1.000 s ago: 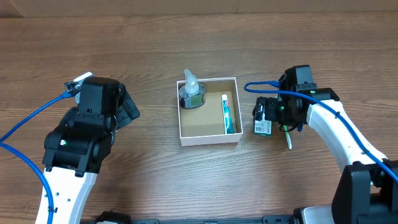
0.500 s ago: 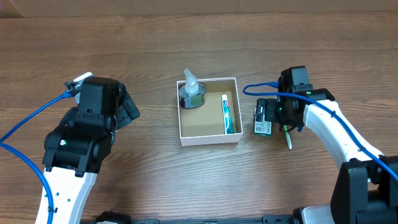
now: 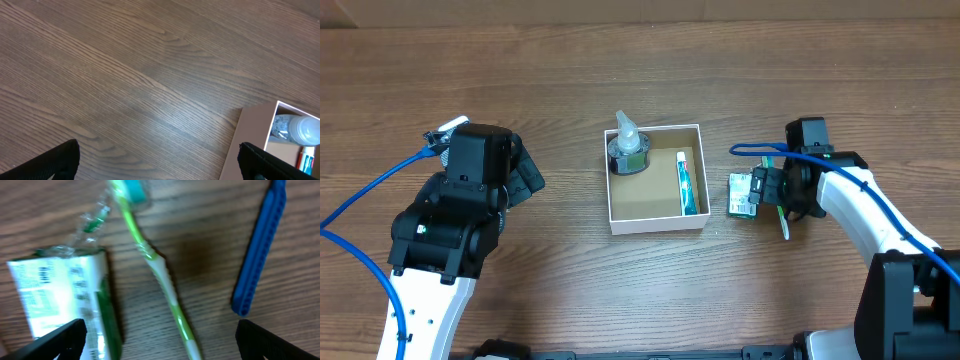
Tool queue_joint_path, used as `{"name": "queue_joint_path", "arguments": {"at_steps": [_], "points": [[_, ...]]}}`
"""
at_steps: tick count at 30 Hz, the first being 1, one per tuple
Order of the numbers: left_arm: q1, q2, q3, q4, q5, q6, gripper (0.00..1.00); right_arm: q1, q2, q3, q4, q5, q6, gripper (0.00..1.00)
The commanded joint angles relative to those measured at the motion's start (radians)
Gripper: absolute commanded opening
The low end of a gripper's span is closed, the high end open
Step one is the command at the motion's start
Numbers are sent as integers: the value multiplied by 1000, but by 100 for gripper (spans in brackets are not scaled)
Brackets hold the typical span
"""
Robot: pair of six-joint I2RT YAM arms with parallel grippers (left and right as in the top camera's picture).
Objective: Pack container
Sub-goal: 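Move the right gripper over the green-wrapped soap bar, then close the right gripper on the soap bar and lift it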
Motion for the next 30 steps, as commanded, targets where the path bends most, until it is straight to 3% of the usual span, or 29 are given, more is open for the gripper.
{"name": "queue_joint_path", "arguments": {"at_steps": [1,6,11,18,30], "points": [[4,3,18,1,-9,1,100,1,5,-15,17,0,6,98],[4,3,18,1,-9,1,100,4,5,-17,22,-19,2,97],[4,3,18,1,-9,1,100,21,-3,-10,29,-187,-102,84],[4,3,18,1,-9,1,100,105,2,-10,60,-182,-98,86],[4,3,18,1,-9,1,100,111,50,-10,129,-178,-64,86]]}}
